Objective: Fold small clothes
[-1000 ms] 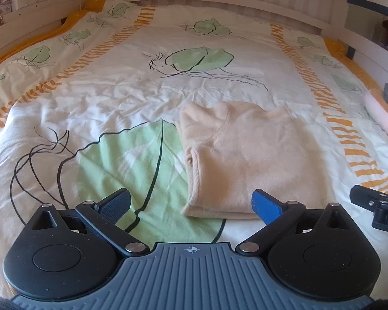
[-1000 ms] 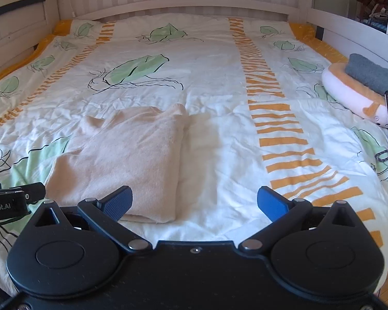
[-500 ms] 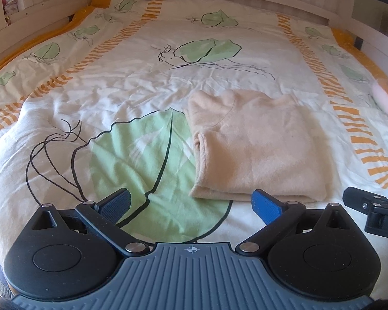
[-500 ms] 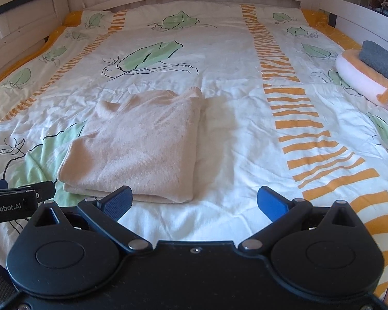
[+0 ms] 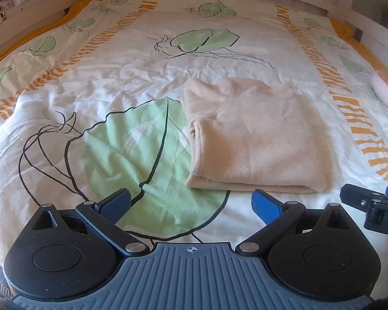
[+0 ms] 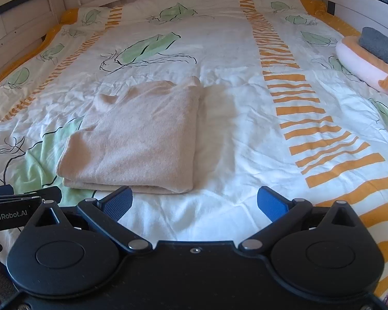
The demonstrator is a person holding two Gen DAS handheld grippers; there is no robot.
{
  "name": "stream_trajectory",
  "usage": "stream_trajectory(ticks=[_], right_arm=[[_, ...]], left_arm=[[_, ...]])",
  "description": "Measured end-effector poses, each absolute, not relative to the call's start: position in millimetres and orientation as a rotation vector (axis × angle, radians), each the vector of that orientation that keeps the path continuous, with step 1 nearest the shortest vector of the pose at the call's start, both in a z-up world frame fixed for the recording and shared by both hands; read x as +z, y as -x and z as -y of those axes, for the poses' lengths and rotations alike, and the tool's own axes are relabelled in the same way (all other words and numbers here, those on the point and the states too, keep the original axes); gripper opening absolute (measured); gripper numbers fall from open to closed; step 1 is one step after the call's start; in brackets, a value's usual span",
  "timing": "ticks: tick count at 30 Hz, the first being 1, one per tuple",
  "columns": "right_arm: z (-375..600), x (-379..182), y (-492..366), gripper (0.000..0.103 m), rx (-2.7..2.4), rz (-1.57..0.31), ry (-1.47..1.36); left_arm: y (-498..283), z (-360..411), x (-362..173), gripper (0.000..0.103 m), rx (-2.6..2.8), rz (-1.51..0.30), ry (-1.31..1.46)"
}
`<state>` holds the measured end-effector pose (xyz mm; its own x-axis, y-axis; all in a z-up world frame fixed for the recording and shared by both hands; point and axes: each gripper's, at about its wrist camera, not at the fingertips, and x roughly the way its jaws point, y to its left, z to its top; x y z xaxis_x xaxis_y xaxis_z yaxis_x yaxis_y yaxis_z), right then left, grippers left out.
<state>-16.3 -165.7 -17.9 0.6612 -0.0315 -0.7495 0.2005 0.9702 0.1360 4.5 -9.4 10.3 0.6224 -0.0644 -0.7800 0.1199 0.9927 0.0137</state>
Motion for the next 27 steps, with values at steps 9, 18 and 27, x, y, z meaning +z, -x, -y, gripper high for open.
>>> stream_trajectory(ticks=[9,18,27], right_arm=[[141.8,-18.5,-46.2,0.102,-0.019,-0.770,-0.210],[78.3,-35.7,-110.4,0.102,0.057,-0.751,-0.044],[31.5,-75.5,-102.4,0.102,0.078,-0.799,0.207]], left_arm=[[-24.4,-28.1,17.1,0.101,0.025,-0.859,-0.041],[-42.2,-69.2,15.6,0.101,0.129,-0.862,0.021],[-50.2,-74.5,13.8,0.101,0.115,-0.871,0.041]])
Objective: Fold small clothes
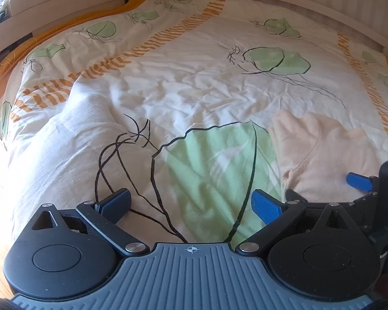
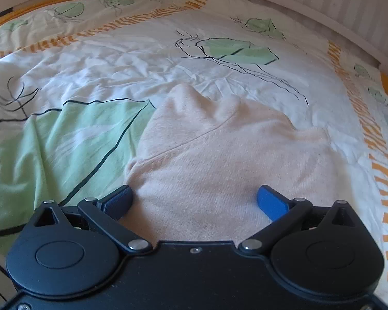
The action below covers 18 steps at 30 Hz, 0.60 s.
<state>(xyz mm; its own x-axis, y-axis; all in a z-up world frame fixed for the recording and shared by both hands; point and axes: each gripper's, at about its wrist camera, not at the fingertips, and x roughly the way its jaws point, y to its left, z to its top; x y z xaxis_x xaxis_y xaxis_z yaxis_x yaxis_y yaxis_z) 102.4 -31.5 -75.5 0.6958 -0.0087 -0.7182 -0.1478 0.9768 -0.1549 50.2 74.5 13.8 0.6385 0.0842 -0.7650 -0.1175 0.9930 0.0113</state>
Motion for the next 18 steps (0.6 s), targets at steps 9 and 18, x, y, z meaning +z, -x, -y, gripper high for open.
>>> stream_trajectory(ticks=[9,18], right_arm=[[72.9,-42.4,-76.5,0.102,0.089,-0.787,0.066],[131.4,-13.7,-42.7,0.102,0.015,-0.803,-0.071]], left_arm=[[-57.1,-62.6,12.7,0.101,0.071,-0.896,0.058],[-53.5,-27.1,14.8,0.100,-0.001,-0.889,0.005]])
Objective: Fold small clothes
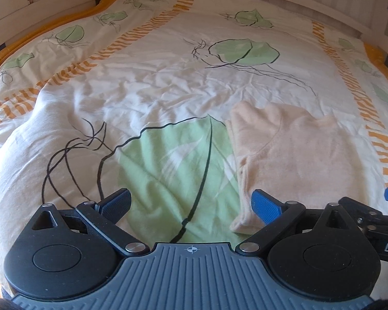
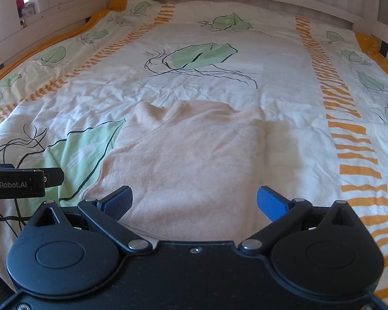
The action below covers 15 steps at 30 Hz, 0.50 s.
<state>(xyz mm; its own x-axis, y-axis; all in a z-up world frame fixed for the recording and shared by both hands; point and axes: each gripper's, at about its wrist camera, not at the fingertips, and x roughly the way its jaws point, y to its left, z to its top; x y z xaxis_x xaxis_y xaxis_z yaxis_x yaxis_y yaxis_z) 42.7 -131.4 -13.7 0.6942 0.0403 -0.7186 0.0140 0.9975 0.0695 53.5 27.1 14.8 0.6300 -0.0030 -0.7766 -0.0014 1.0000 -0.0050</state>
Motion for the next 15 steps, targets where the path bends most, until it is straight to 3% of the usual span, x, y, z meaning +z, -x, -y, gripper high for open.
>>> stream_trajectory(ticks=[15], right_arm=[[172.2,-3.5,-11.2,0.102,-0.054,-0.831,-0.228]], left_arm=[[-39.2,17.7,14.5,0.100,-0.096,-0.899,-0.049]])
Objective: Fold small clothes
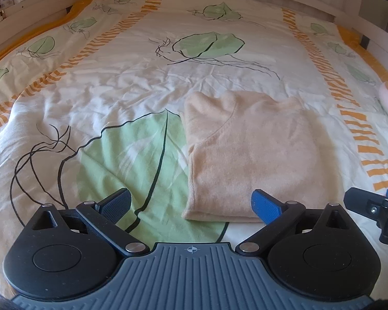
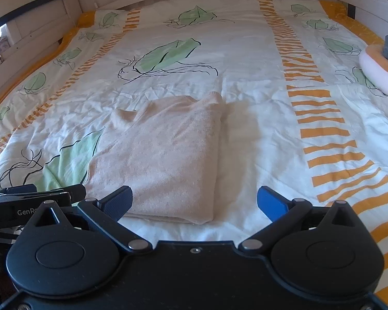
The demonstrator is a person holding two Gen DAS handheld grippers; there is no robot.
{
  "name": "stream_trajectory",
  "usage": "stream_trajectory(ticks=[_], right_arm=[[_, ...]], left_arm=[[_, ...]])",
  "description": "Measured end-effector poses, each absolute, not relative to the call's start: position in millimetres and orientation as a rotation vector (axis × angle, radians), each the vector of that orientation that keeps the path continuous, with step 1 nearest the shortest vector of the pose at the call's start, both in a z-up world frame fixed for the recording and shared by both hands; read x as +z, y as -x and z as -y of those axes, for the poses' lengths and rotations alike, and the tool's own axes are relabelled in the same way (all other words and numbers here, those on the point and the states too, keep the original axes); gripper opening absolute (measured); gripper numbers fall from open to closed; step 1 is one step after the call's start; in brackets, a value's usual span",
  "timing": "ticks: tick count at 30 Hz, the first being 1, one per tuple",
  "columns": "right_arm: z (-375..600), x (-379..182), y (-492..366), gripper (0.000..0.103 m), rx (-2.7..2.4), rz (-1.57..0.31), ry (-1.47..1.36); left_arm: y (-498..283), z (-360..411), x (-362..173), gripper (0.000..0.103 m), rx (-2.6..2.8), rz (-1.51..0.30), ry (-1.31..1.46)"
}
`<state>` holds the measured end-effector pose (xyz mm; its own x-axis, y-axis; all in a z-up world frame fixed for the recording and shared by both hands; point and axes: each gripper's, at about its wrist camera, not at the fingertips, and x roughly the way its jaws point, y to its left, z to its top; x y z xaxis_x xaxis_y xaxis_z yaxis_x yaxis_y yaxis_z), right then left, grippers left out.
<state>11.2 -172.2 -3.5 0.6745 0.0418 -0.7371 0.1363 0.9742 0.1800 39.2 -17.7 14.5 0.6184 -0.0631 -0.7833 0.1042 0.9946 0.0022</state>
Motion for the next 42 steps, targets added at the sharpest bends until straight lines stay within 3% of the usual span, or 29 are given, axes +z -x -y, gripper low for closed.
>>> stream_trajectory(ticks=[42], right_arm=[[170.7,-16.6,-15.5,0.102,-0.044,-0.874,-0.251]], left_arm=[[-31.9,10.6,6.9,0.100,-0.104,-0.915,-0.083]])
